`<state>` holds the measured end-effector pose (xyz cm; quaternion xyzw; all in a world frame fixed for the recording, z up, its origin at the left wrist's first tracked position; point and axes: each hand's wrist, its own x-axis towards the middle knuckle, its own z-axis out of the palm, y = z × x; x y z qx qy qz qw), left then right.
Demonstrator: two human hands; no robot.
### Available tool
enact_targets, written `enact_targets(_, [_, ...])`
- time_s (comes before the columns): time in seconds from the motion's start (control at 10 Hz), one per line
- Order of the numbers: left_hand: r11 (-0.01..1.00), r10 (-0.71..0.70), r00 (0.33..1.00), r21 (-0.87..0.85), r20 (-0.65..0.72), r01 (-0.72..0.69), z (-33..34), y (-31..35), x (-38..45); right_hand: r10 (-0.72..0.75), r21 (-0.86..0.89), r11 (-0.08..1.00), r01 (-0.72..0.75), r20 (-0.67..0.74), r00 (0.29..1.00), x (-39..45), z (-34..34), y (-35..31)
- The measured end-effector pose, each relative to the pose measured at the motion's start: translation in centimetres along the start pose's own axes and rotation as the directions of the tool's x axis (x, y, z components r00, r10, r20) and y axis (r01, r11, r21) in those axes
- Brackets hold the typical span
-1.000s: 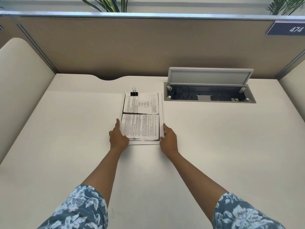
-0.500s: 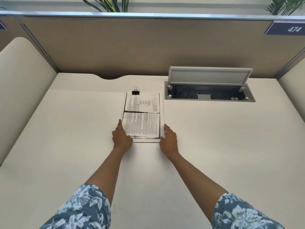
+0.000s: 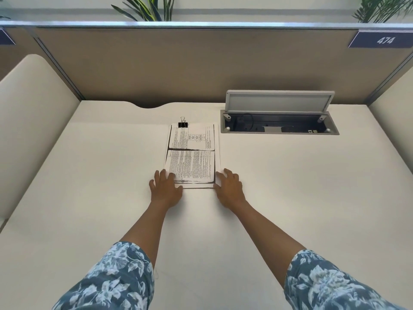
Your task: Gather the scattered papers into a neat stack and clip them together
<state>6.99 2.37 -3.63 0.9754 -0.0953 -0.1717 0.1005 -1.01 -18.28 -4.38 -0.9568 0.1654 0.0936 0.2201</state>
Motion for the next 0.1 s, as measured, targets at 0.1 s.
enact_targets(0.1, [0.996,0.077,0.996,0.044,-0.032,-0.076,-0.62,0.52,-0.07,-0.014,0.029,0.999,0.018,-0.123,0.992,-0.09,-0.98,-0.04])
